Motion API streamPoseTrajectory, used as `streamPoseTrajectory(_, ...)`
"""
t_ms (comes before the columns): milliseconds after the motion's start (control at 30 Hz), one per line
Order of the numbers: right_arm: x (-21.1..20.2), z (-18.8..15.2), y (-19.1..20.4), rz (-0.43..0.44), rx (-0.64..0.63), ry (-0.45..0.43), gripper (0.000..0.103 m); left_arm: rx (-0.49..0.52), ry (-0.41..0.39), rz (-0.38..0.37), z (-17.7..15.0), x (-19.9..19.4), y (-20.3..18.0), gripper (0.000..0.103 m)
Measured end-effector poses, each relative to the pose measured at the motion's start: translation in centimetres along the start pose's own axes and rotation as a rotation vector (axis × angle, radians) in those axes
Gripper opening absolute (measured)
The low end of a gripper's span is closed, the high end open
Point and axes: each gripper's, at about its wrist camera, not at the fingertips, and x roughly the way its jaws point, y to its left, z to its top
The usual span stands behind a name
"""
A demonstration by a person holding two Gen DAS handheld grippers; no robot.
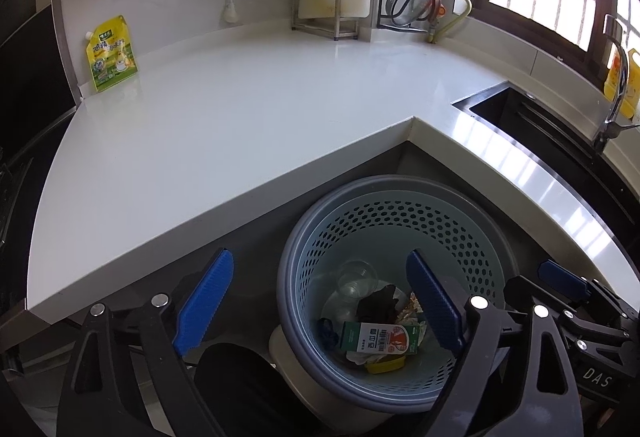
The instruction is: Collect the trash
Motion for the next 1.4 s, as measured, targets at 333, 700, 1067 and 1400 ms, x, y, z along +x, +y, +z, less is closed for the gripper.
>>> streamPoseTrajectory(333, 0.0, 0.0, 0.7, -0.012, -0.018, -0.004, 0.076, -0.029, -0.007, 0.016, -0.2, -0.4, 0.7, 0.096)
streamPoseTrajectory(700, 0.0, 0.0, 0.7, -0.012, -0.017, -0.003, 0.076, -0.046, 0.007, 0.022, -0.1, -0.3, 1.1, 0.096)
streamPoseTrajectory(1067, 0.0, -0.1, 0.7, -0.011, -0.016, -0.002, 0.077, -0.047, 0.027, 0.034, -0.1, 0.1, 1.0, 0.097)
streamPoseTrajectory(1400, 0.0, -0.2, 0.7, -0.013, -0.015, -0.002, 0.077, -0.047, 0.017, 0.063, -0.1, -0.1, 1.1, 0.097)
